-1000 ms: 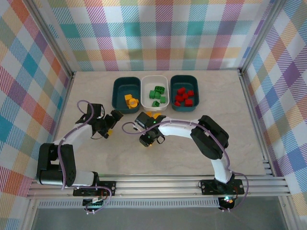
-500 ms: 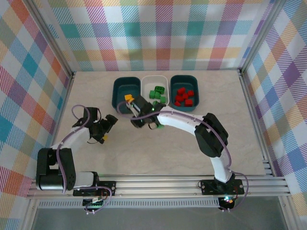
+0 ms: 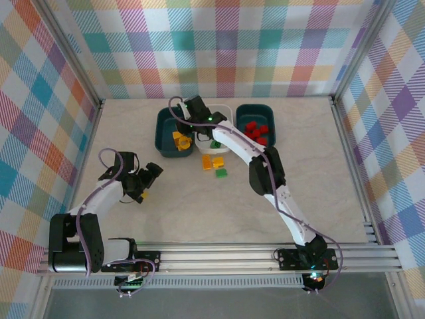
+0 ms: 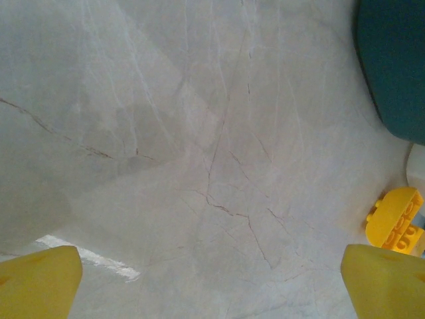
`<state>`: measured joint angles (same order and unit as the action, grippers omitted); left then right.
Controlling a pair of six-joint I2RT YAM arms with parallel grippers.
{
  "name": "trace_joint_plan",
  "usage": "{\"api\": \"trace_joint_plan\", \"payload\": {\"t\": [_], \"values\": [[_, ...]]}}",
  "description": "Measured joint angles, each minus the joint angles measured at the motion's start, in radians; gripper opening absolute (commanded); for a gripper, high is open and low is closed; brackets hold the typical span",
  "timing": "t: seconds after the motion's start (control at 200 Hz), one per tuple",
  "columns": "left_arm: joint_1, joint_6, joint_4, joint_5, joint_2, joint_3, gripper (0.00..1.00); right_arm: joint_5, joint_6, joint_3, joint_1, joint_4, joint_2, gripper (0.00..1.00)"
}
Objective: Sort the legos into containers by color
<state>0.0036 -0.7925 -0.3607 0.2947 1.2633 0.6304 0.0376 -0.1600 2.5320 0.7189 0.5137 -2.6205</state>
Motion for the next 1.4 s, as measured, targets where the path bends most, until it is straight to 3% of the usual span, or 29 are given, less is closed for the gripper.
{"api": "trace_joint_plan", "payload": {"t": [0.105,0.255,0.4,0.56,0.695,0.8,0.95,1.205,1.4], "values": [[0.0,0.006,0.008,0.021,0.011,0.0,1.0,-0.013,0.001,0.118,-0.002,0.05,-0.083,0.59],[0.0,0.016,0.047,0.058,0.014,0.0,1.0,-0.024,0.002,0.103,0.001,0.083,-0.075,0.67],[0.0,0.021,0.1,0.093,0.015,0.0,1.0,-0.004,0.003,-0.047,0.008,0.063,0.035,0.67],[-0.007,0.023,0.129,0.109,0.008,0.0,1.0,0.082,-0.021,-0.376,0.016,0.003,0.319,0.67],[-0.056,0.021,0.16,0.105,-0.016,-0.016,1.0,0.153,-0.069,-0.699,0.021,-0.076,0.589,0.67],[-0.121,0.014,0.19,0.097,-0.013,-0.039,1.0,0.18,-0.106,-0.89,0.022,-0.096,0.706,0.67],[-0.183,-0.008,0.227,0.094,0.019,-0.057,1.0,0.187,-0.144,-1.019,0.02,-0.069,0.691,0.67],[-0.212,-0.023,0.232,0.071,0.007,-0.073,1.0,0.186,-0.202,-1.014,0.012,-0.022,0.573,0.64],[-0.212,-0.022,0.232,0.058,-0.037,-0.073,1.0,0.187,-0.229,-1.003,0.0,-0.019,0.527,0.52]]}}
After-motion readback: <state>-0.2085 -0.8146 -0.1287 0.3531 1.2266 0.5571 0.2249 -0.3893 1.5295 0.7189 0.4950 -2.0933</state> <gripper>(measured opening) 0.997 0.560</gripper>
